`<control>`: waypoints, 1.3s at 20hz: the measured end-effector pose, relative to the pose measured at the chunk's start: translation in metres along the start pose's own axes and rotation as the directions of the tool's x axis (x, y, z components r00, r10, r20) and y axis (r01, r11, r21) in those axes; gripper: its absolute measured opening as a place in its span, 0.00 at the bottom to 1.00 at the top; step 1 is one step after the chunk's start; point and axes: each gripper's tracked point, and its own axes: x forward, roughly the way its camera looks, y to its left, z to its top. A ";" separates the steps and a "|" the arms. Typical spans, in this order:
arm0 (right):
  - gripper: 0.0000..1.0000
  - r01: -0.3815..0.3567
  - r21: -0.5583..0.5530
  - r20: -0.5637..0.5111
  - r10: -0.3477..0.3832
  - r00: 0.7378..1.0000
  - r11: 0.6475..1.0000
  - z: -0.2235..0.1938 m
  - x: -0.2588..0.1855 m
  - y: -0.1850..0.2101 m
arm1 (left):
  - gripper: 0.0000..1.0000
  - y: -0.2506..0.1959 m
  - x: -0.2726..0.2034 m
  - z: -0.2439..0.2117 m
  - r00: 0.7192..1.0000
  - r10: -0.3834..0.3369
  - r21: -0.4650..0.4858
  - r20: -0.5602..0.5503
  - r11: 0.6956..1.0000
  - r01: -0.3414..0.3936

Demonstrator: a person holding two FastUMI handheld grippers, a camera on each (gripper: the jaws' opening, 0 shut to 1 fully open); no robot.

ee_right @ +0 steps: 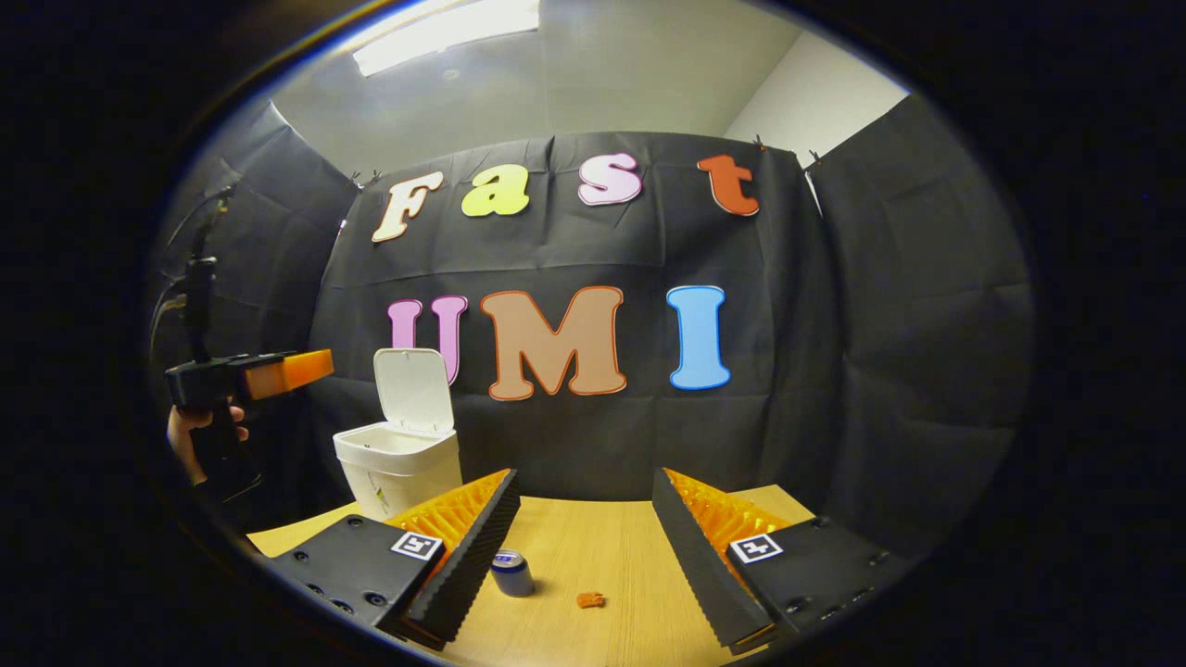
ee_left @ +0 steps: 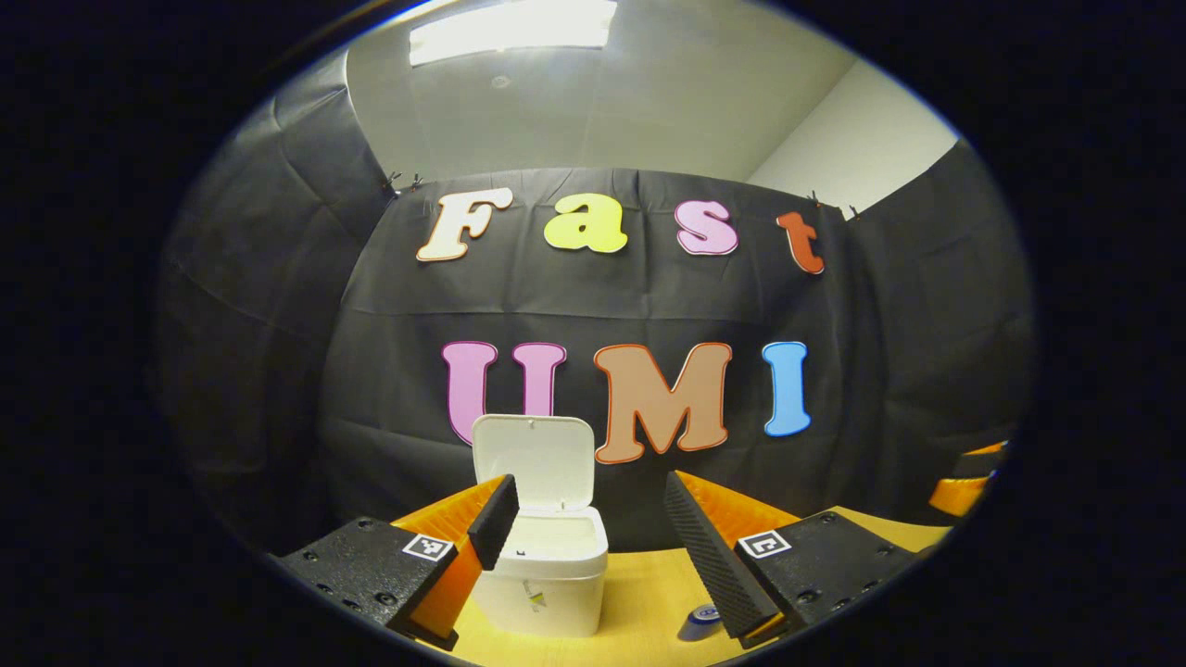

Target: Press the lid of the desktop garbage bin to open it, pick up the crumpled paper on the desktop and throw it into the bin, then pick up the pop can on the desktop and drop it into the bin, and finally close the garbage bin lid.

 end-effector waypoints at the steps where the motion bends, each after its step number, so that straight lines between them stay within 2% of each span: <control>1: 0.96 -0.004 -0.001 -0.014 0.004 1.000 1.000 -0.006 0.006 0.000 | 0.97 -0.004 -0.010 0.001 1.000 -0.003 0.002 -0.002 1.000 0.003; 9: 0.97 -0.035 -0.021 -0.137 0.032 0.990 0.999 -0.062 0.064 0.011 | 0.97 -0.021 -0.064 -0.014 0.999 0.003 0.021 -0.048 1.000 -0.002; 11: 1.00 -0.041 -0.036 -0.171 0.035 0.985 0.999 -0.080 0.080 0.014 | 0.97 -0.023 -0.072 -0.019 0.998 0.006 0.022 -0.065 1.000 -0.005; 12: 0.96 -0.041 -0.048 -0.191 0.031 0.981 0.998 -0.091 0.088 0.014 | 0.97 -0.024 -0.074 -0.020 0.998 0.004 0.016 -0.070 1.000 -0.003; 15: 0.97 -0.039 -0.090 -0.263 0.014 0.965 0.995 -0.129 0.112 0.013 | 0.97 -0.025 -0.083 -0.022 0.996 0.014 0.003 -0.083 1.000 -0.014; 21: 0.97 -0.055 -0.142 -0.417 -0.009 0.909 0.988 -0.212 0.146 0.009 | 0.95 -0.015 -0.091 -0.021 0.995 0.043 0.025 -0.085 0.999 -0.041; 23: 0.97 -0.052 -0.138 -0.479 -0.021 0.878 0.989 -0.239 0.157 0.007 | 0.97 -0.012 -0.094 -0.022 0.994 0.052 0.033 -0.095 0.998 -0.049; 24: 1.00 -0.050 -0.132 -0.510 -0.025 0.860 0.990 -0.251 0.160 0.004 | 0.95 -0.010 -0.093 -0.024 0.993 0.056 0.037 -0.102 0.998 -0.052; 26: 0.95 -0.041 -0.121 -0.556 -0.033 0.830 0.992 -0.274 0.166 0.004 | 0.95 -0.004 -0.096 -0.029 0.991 0.068 0.039 -0.120 0.997 -0.064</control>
